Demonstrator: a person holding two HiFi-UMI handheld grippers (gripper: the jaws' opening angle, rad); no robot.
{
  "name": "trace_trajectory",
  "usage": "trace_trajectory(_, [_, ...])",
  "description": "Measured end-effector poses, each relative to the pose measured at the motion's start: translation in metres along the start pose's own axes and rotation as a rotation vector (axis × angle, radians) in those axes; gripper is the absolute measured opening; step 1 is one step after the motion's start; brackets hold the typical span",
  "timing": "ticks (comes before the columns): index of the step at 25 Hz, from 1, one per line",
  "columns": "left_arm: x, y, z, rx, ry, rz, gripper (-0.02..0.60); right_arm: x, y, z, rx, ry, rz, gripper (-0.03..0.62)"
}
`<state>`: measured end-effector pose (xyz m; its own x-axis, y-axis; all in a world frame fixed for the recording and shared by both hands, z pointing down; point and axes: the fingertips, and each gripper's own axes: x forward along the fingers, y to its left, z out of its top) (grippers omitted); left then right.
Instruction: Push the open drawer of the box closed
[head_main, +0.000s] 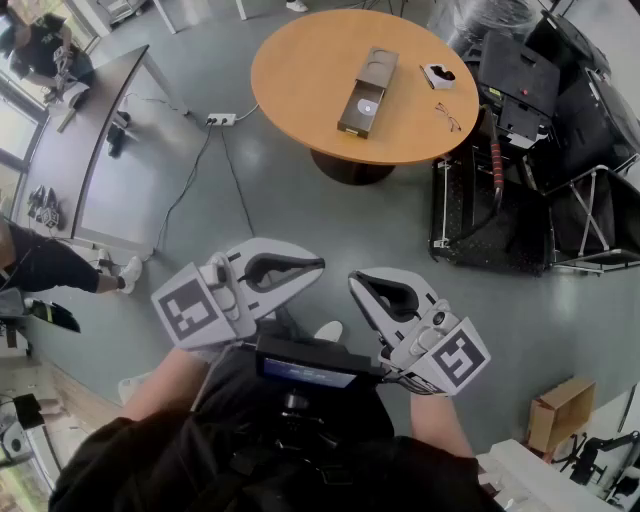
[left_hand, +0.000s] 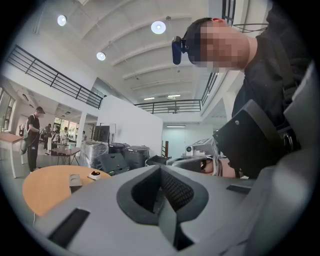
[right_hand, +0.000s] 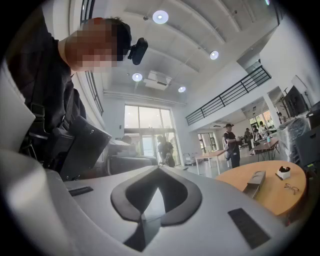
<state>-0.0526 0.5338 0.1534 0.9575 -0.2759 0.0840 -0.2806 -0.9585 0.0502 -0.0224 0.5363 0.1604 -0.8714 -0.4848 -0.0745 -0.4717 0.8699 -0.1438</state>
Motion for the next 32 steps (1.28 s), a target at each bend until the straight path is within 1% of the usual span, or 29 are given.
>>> trace_trajectory(9, [0.001,0.003,-0.007,-0.011,0.003,0.01,0.026,0.004,-0.004,-0.004,0.008,-0.005,0.011,0.008])
trace_trajectory(12, [0.001,0.012,-0.006,-0.006,-0.002,0.008,0.026,0.011,-0.011,-0.002,0.009,-0.005,0.009,0.008])
trace_trajectory(21, [0.007,0.074,-0.001,-0.011,-0.008,-0.031,0.026,0.055,-0.058,0.005,0.013,0.004,-0.032,0.008])
trace_trajectory(28, [-0.001,0.138,0.004,-0.005,-0.02,-0.065,0.026,0.103,-0.1,0.009,0.022,0.008,-0.085,0.008])
trace_trajectory(32, [-0.003,0.176,0.008,0.008,-0.018,-0.105,0.026,0.136,-0.125,0.012,0.013,0.018,-0.111,0.008])
